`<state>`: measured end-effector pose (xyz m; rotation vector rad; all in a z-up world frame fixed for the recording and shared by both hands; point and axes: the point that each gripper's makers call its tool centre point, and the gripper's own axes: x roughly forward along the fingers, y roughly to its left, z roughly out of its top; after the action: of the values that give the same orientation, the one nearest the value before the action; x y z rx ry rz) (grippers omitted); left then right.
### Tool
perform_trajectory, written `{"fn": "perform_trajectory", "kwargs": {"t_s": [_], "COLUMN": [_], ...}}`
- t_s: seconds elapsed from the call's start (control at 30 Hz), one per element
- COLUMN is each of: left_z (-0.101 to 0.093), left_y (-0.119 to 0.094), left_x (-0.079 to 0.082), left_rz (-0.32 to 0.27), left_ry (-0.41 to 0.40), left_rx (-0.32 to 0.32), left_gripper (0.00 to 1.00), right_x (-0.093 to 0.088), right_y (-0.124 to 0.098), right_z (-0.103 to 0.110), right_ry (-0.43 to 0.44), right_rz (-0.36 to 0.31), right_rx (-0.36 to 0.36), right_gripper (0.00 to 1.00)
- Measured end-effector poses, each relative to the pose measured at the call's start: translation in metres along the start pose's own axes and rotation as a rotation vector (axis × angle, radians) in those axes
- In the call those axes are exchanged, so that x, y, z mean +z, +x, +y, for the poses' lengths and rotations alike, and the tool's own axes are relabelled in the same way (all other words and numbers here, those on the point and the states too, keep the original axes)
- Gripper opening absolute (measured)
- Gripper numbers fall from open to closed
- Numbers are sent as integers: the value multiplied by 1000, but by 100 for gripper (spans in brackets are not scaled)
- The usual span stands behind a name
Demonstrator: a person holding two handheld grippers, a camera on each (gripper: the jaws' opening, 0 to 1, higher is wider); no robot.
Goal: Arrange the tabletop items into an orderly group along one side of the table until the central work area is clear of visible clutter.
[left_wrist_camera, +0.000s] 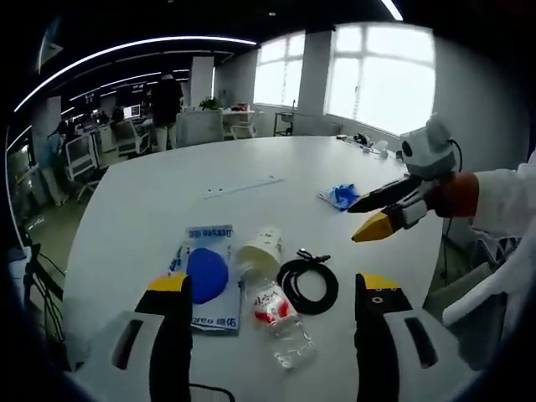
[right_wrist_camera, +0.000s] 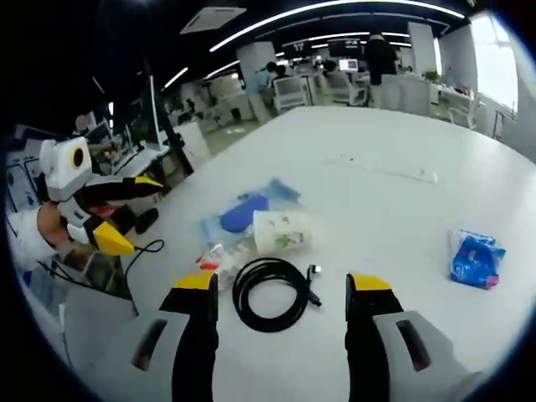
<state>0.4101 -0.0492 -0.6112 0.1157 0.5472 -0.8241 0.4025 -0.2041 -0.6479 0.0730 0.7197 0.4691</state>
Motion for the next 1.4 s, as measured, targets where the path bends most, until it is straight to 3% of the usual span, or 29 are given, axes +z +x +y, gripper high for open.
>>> {"fn": "perform_trajectory", "kwargs": {"t_s": [0.83,1.4], "left_z": [7,20], "left_y": [9,16], "left_x": [-26,-39], "left_rz": [33,43], "left_ry": [-48,-91], "left_rx": [-4,4], "left_gripper": [80,80], "right_x": [-30,-53], "right_y": [50,88], "right_z": [-12,-24], "right_ry": [-22,-60], "right_rz": [124,236], "right_rx": [8,9], "right_gripper": [54,42]}}
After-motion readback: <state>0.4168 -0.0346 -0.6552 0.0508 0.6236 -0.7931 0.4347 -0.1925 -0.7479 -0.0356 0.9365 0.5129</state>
